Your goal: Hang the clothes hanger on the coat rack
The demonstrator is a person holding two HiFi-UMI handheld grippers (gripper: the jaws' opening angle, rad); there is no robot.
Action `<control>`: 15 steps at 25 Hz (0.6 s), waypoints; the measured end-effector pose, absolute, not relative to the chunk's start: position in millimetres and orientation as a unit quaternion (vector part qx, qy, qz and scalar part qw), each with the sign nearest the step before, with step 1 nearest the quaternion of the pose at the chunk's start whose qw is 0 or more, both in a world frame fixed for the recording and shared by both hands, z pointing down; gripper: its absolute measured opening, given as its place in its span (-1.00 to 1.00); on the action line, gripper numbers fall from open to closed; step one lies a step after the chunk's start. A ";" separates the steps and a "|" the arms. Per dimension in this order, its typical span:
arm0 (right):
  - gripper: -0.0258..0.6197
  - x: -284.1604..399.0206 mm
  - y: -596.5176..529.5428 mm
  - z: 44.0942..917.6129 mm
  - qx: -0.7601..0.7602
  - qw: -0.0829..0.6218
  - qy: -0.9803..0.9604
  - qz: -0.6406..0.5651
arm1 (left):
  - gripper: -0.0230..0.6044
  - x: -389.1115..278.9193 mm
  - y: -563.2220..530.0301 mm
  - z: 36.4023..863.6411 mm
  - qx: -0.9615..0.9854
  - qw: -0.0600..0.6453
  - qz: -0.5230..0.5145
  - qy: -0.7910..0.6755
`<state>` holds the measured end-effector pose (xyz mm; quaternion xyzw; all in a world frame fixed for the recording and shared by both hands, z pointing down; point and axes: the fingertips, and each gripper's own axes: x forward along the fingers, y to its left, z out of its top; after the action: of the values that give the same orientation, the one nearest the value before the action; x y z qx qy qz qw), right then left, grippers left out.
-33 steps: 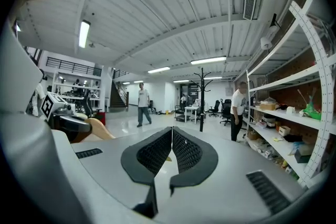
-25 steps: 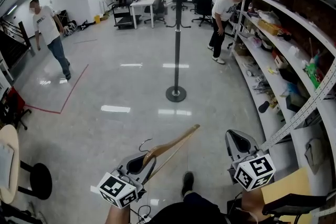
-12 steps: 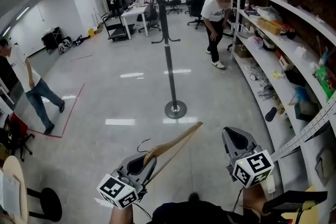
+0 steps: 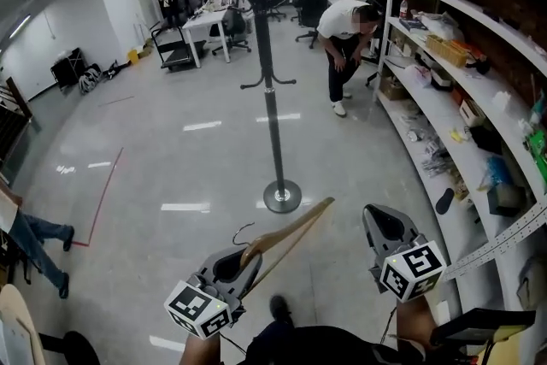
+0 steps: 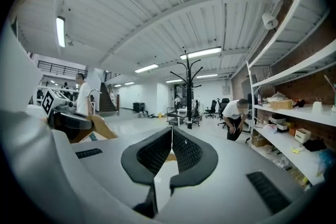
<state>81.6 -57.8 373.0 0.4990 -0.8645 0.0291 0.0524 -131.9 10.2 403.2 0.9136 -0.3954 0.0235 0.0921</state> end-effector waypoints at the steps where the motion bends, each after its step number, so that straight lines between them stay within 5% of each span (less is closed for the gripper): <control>1: -0.90 73.2 -75.3 371.5 0.502 0.053 -0.863 0.027 | -0.76 -139.6 -9.8 402.8 0.916 0.090 0.022 -0.391; 15: -0.90 0.7 -224.1 365.6 0.527 0.074 -0.846 0.022 | -0.76 -196.1 -179.2 399.1 0.936 0.080 0.023 -0.341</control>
<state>0.7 -224.1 365.6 0.5271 -0.8463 0.0216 0.0741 -196.1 -179.2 399.1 0.9363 -0.3414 0.0227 0.0795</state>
